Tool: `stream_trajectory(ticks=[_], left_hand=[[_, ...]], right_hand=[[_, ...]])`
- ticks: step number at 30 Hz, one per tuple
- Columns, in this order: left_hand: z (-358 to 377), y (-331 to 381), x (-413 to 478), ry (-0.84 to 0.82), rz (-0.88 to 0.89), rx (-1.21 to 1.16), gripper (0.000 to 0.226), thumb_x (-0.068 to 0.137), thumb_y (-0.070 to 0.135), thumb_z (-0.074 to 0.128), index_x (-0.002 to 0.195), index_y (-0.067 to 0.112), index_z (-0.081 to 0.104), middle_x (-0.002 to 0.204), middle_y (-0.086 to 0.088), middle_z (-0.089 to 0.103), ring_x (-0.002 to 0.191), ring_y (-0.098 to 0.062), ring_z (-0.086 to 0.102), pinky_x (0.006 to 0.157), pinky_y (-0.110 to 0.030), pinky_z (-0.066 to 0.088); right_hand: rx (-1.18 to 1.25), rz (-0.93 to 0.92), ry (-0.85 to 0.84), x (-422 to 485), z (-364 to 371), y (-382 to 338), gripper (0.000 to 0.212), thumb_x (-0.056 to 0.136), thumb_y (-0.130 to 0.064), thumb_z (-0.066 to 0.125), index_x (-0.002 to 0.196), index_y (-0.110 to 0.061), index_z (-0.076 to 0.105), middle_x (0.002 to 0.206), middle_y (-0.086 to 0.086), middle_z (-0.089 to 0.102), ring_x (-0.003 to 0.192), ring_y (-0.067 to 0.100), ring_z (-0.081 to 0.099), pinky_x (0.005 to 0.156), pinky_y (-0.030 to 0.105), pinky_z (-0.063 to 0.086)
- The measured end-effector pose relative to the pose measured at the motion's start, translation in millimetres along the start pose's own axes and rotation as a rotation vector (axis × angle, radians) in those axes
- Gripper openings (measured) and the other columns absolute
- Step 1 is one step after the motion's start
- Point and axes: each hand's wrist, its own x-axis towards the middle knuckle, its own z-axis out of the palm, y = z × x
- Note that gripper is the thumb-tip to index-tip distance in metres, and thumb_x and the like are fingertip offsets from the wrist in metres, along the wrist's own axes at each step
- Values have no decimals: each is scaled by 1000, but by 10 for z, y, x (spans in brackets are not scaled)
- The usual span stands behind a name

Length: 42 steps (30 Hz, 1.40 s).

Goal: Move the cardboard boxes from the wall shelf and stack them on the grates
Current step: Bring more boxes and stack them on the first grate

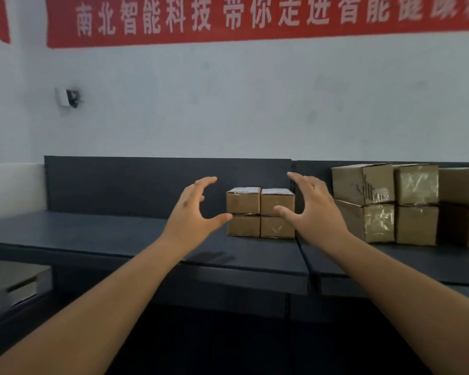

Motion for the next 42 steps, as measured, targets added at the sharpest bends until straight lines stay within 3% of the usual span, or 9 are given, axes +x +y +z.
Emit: stream_trajectory(ticks=[6,13,18,22,28,31,33,36,42], left_hand=[[394,-279,536,-295,-234,35,99,70,50,83,146,53,19,159,0,27,137,-26,39,104,-42,40],[694,-460,810,-349,-292,-32,87,71,39,85,142,40,35,133,6,50,122,-18,49,89,-29,44],[745,-410,803,-273,-239,2,73,73,35,84,132,41,42,124,7,55,107,-12,54,73,-20,47],[655,-321,803,-215,-225,-16,65,74,31,83,125,43,45,121,6,57,106,-15,56,81,-31,54],[379,-130,652,-13,-156,-20,57,77,27,80,117,49,45,114,13,59,88,1,56,54,-6,42],[116,-64,483,91,-124,3,59,77,27,81,117,50,45,111,12,58,92,-7,61,65,-9,44],[-116,-52,345,147,-111,29,60,77,26,81,119,49,44,112,13,57,97,-14,62,75,-20,50],[-539,-65,96,227,-118,88,61,78,28,81,121,50,44,105,23,54,96,-13,62,72,-14,48],[-1496,-95,-591,379,-188,233,63,77,27,81,122,51,44,112,15,59,100,-16,66,84,-33,56]], right_hand=[[-22,100,-173,229,242,376,79,83,-54,66,147,-41,21,144,7,43,122,22,49,90,33,44],[63,192,-280,426,496,607,67,86,-46,66,141,-39,28,121,2,60,98,17,59,82,29,51],[122,159,-221,462,529,629,51,86,-37,69,127,-35,40,108,-3,61,85,8,57,68,20,46],[154,144,-160,461,475,547,48,84,-35,73,121,-34,43,102,-6,59,77,0,53,57,10,37],[297,88,-40,400,397,204,47,84,-25,73,118,-35,42,90,-11,56,72,4,56,51,6,40],[372,59,-16,381,400,-84,49,84,-21,73,120,-35,42,101,-8,58,83,9,59,61,8,44],[420,23,-22,366,420,-320,51,85,-20,73,123,-32,42,115,-2,58,96,15,59,77,23,52],[478,-38,-39,305,498,-722,51,85,-21,73,123,-33,42,117,0,58,98,18,58,83,33,53],[710,-139,-108,49,847,-1625,50,84,-20,74,118,-40,42,114,-7,56,94,7,56,69,11,43]])
